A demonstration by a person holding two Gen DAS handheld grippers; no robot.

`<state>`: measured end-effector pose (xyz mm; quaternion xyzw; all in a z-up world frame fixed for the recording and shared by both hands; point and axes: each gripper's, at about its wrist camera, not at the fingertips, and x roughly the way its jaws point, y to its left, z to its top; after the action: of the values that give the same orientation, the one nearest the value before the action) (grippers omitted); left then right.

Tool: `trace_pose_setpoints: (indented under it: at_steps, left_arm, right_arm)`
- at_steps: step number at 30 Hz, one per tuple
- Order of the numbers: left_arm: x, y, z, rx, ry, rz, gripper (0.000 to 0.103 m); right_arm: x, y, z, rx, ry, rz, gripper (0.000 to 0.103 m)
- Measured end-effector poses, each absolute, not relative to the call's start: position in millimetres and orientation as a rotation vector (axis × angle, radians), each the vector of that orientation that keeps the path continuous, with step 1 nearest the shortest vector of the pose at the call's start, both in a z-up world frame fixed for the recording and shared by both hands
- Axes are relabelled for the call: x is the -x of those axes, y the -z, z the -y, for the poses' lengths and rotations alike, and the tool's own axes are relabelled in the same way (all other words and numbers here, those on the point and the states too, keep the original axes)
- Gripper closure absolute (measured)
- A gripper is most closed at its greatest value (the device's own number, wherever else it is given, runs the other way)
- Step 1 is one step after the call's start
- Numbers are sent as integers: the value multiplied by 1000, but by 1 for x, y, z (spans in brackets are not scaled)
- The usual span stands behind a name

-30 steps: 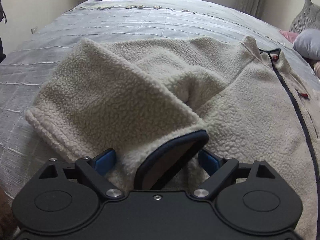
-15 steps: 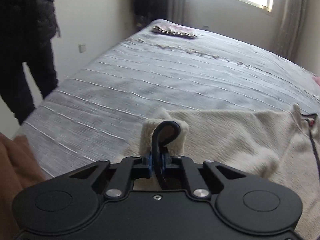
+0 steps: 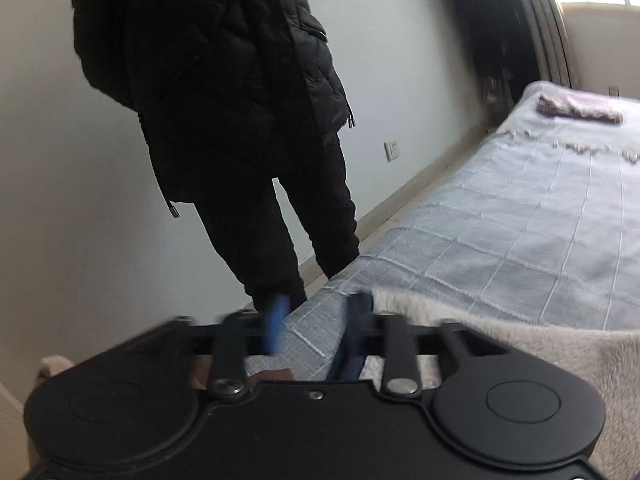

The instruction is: Fold large clothes

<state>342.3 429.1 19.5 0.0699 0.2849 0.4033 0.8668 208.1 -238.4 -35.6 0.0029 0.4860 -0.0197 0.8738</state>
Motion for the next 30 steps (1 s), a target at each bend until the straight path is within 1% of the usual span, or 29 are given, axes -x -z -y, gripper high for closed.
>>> trace_pose_setpoints:
  at_steps: [1, 2, 4, 8, 14, 19, 23, 30]
  left_arm:
    - [-342, -19, -425, -142, -806, -604, 26]
    - [-339, -20, -419, -125, -761, -598, 20]
    - [-334, -22, -404, -89, -662, -624, 16]
    - [-327, -19, -365, -1, -443, -735, 15]
    - [-304, -6, -279, 33, -148, -833, 15]
    - [-289, 1, -194, 44, 73, -870, 15]
    - [-276, 5, -130, 5, 191, -867, 14]
    - [-271, 27, -50, 4, 323, -890, 14]
  right_arm:
    - [-208, 34, 241, -9, 47, -1009, 10]
    - [-207, 32, 244, -14, 53, -1004, 10]
    - [-205, 28, 254, -41, 64, -990, 10]
    - [-197, 25, 283, -115, 106, -968, 8]
    - [-172, 18, 349, -237, 195, -926, 5]
    - [-142, 11, 429, -346, 317, -858, 4]
    - [-121, 5, 494, -429, 419, -778, 4]
    - [-102, 3, 585, -542, 556, -635, 4]
